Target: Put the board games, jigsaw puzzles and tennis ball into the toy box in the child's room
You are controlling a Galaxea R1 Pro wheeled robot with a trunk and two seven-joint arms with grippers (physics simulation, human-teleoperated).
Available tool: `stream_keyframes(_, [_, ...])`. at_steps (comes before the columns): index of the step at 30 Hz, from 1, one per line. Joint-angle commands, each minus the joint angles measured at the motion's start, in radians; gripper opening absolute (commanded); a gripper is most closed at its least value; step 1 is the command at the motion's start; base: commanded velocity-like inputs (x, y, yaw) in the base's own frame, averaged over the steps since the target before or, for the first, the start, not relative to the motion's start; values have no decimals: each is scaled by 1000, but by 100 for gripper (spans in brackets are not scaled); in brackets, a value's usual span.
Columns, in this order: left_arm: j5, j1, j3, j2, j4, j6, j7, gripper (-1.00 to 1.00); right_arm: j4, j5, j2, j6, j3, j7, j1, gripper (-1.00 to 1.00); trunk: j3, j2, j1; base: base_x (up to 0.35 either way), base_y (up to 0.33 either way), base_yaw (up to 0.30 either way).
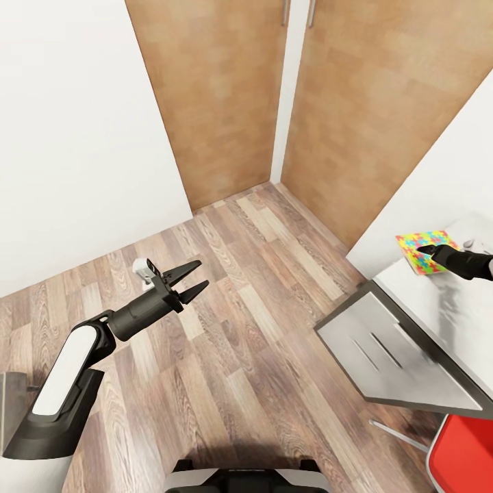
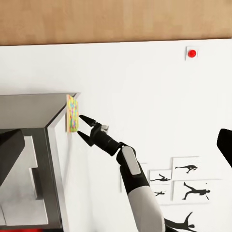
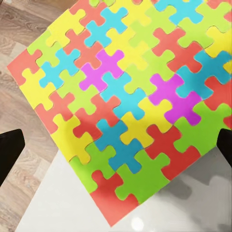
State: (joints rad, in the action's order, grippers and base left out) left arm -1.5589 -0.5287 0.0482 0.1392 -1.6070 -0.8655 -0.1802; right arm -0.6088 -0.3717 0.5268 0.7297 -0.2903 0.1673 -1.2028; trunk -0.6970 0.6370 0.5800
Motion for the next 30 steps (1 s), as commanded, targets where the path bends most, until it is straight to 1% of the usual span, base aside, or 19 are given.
stream_keyframes(1, [4, -1, 1, 1, 0, -1, -5, 100, 0, 5, 0, 5, -4, 6, -1, 100, -1, 1, 0, 0, 0, 24])
stream_keyframes(26, [5, -1, 1, 0, 1, -1, -5, 100, -7, 5, 8, 5, -4, 6, -3, 100, -1, 1, 0, 0, 0, 5])
stream_keyframes(30, [5, -1, 1, 0, 1, -1, -5, 100, -13, 5, 8, 6, -4, 6, -2, 100, -1, 1, 0, 0, 0, 80])
